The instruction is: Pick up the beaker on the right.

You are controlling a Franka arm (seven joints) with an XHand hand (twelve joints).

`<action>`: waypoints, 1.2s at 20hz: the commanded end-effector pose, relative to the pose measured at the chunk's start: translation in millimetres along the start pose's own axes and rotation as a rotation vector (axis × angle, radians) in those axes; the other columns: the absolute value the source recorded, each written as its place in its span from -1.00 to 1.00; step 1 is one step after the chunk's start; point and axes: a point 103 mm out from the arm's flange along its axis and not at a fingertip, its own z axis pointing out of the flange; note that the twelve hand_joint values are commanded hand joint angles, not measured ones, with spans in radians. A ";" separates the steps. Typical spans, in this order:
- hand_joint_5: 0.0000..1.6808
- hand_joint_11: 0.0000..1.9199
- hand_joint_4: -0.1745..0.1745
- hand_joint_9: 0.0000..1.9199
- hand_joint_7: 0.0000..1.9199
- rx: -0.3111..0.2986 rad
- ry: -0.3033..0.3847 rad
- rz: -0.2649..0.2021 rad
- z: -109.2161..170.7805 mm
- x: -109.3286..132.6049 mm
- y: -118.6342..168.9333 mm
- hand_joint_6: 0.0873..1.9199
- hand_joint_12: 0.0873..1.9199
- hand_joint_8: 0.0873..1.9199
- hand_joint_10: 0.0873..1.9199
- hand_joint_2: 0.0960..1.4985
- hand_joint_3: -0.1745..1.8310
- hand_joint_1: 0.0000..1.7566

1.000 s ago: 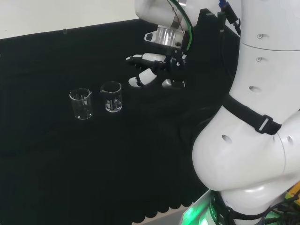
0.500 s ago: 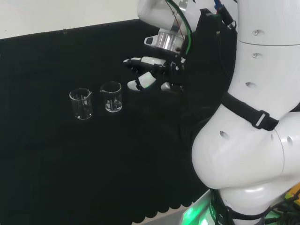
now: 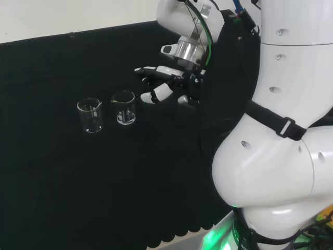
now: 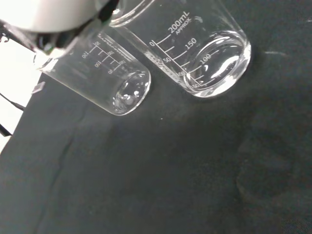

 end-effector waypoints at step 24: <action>-0.76 -1.00 -0.38 -0.85 -0.95 -0.016 0.150 -0.075 36.0 -4.6 21.8 -1.00 0.10 -0.48 -0.37 -0.63 0.29 0.01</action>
